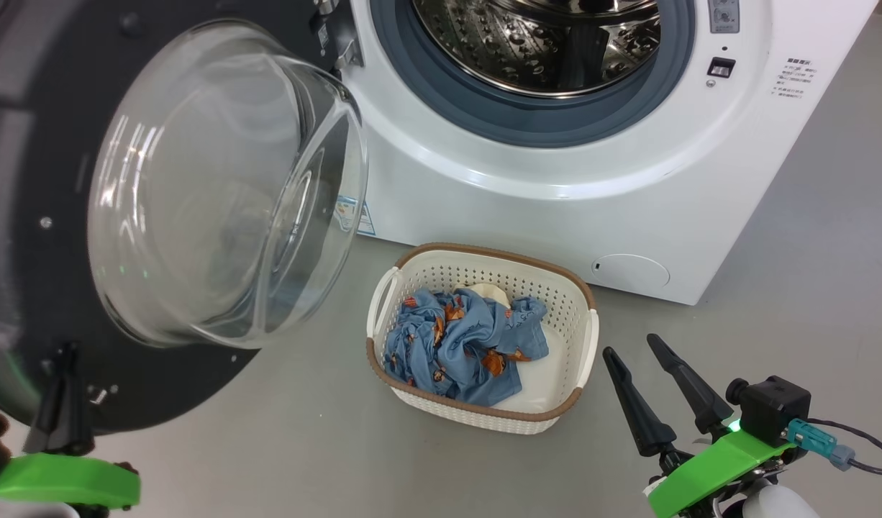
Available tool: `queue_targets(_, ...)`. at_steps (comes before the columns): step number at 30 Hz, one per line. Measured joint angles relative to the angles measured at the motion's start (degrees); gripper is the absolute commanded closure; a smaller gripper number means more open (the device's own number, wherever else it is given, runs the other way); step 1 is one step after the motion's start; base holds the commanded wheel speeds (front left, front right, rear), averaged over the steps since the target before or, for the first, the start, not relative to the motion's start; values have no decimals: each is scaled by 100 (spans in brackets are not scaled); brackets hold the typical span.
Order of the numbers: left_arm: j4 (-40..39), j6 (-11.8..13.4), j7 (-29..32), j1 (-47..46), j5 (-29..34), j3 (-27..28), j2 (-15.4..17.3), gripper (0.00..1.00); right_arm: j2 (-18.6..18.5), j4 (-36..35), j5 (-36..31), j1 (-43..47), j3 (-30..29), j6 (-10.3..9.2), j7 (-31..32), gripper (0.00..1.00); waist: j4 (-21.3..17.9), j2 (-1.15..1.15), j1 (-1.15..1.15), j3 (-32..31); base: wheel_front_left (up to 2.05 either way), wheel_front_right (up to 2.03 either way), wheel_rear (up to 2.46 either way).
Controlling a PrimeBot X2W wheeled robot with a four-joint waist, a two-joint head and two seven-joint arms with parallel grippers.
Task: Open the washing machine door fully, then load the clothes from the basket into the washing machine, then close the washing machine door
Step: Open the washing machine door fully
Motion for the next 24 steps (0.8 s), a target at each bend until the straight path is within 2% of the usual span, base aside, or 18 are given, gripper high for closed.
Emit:
queue_targets(13,1133,-209,-102,-675,-38,119,300,100,-5,10,-4,-90,4,0,0,0,43,0,0,162,0,0,0)
queue_targets(24,1326,-213,-159,-778,-35,98,293,100,-7,32,-4,-89,3,0,0,0,14,0,0,145,0,0,0)
